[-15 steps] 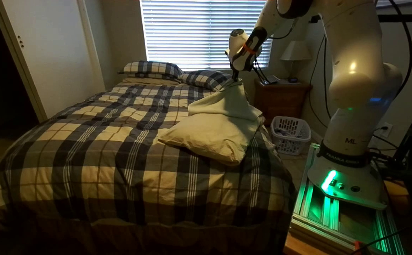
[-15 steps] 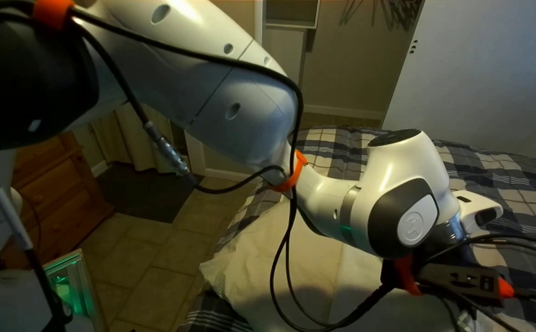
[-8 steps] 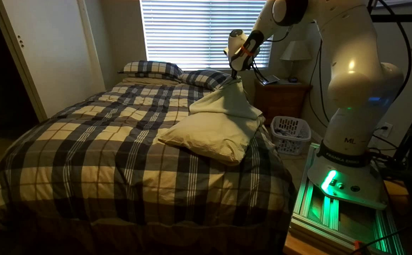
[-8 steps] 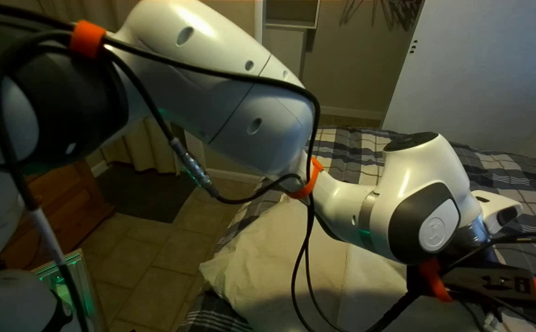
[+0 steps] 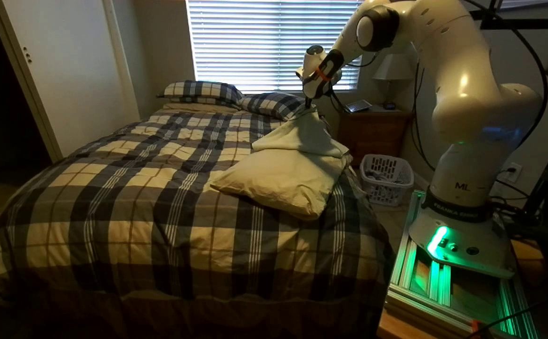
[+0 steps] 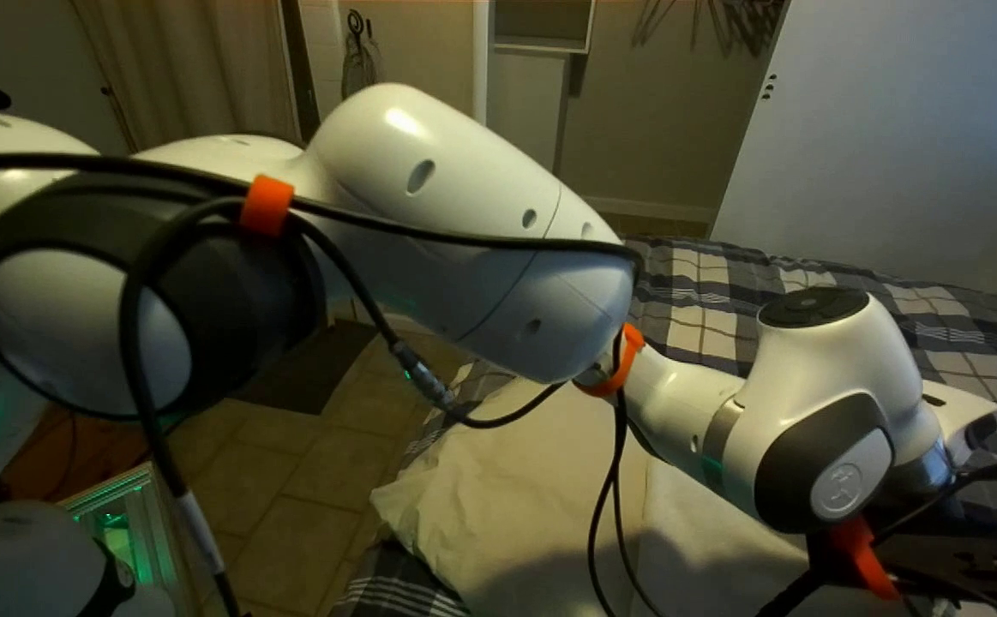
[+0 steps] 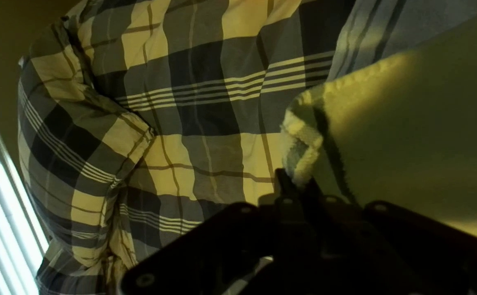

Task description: Fold the towel into a triangle twice.

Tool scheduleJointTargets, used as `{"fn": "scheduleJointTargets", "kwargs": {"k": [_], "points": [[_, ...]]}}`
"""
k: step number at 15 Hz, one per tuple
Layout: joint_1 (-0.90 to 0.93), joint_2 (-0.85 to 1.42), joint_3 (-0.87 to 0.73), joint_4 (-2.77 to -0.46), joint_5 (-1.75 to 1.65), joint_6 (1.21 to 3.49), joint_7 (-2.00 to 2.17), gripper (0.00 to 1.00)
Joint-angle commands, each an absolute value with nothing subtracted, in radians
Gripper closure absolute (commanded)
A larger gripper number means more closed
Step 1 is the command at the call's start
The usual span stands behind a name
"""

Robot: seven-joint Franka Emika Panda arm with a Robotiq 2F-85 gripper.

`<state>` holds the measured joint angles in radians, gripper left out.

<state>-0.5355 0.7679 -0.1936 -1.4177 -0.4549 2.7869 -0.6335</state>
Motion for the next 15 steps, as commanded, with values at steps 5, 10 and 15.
{"fn": "scheduleJointTargets", "kwargs": {"k": [5, 10, 15], "points": [[-0.671, 0.927, -0.035, -1.168, -0.397, 2.761, -0.801, 0.99], [-0.726, 1.003, 0.077, -1.071, -0.375, 2.718, -0.882, 0.99], [-0.745, 1.085, 0.125, -0.954, -0.386, 2.674, -0.918, 0.99]]}}
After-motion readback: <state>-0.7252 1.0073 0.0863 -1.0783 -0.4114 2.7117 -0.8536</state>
